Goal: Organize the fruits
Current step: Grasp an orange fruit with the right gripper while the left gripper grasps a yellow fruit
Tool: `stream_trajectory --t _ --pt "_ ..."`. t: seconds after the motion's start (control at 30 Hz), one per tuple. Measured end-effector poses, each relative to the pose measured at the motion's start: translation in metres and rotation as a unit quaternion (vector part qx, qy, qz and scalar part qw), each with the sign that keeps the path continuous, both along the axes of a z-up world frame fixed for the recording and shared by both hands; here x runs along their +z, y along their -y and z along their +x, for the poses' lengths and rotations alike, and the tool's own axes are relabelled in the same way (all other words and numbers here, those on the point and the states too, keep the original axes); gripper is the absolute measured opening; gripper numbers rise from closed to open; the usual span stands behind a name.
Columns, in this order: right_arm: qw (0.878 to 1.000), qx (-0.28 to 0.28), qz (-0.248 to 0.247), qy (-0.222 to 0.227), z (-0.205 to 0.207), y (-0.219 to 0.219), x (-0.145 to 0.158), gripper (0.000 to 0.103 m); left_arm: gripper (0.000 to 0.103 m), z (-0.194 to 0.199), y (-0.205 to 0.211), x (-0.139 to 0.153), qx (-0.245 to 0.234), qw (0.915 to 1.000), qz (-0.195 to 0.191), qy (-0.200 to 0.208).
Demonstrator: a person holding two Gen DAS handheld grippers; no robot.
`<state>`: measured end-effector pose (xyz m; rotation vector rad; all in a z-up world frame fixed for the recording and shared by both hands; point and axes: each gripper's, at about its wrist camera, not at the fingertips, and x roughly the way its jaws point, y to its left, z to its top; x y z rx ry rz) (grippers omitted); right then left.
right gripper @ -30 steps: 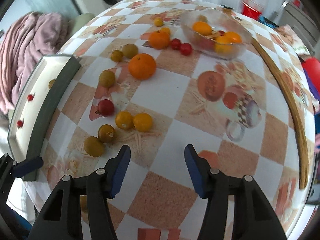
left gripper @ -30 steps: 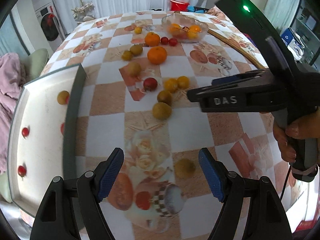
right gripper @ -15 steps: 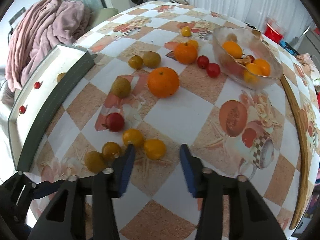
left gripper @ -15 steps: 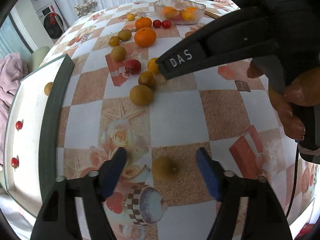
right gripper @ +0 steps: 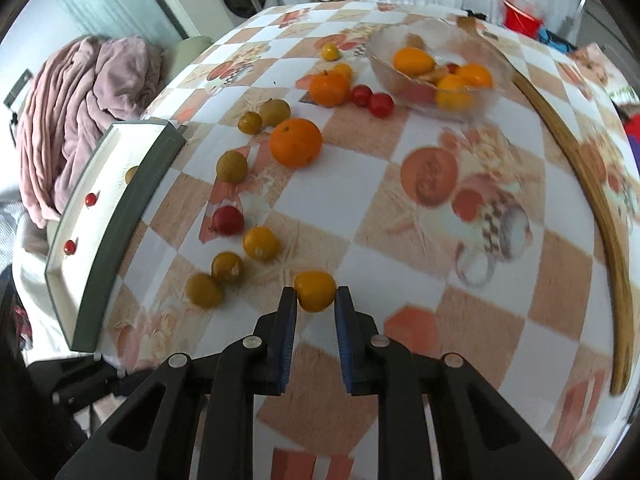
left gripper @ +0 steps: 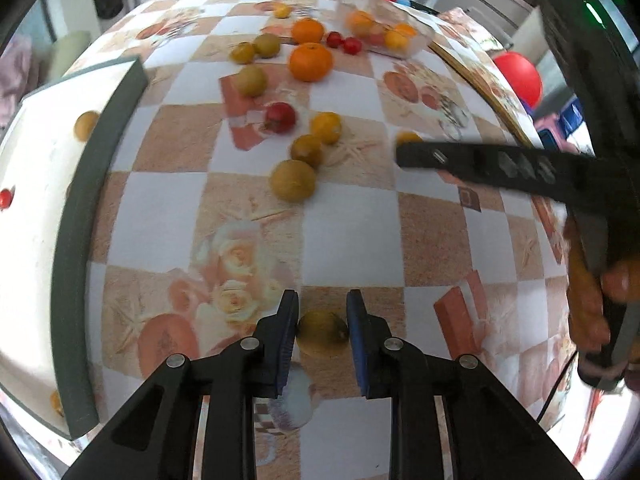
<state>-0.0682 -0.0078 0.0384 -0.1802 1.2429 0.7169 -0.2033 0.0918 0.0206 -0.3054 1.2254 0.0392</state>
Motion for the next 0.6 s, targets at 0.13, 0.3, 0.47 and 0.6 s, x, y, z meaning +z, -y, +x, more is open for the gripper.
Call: stream_trajectory --t 0.13,0.3,0.47,0.6 --pt "1.0 -0.013 0.001 -0.013 -0.011 0.008 0.002 0.021 0.026 -0.003 -0.014 0.008 0.005 1.0 -0.006 0.004" --pt "0.999 -0.032 0.007 -0.027 -0.021 0.011 0.006 0.021 0.027 -0.012 -0.023 0.018 0.006 0.9999 -0.001 0.01" --pt "0.999 -0.035 0.009 -0.031 -0.03 0.004 0.013 0.021 0.027 -0.012 -0.035 0.027 0.012 0.9997 0.002 0.019" --pt "0.999 -0.025 0.009 -0.029 -0.037 -0.009 0.018 0.021 0.027 -0.018 -0.05 0.037 0.02 0.9993 0.009 0.03"
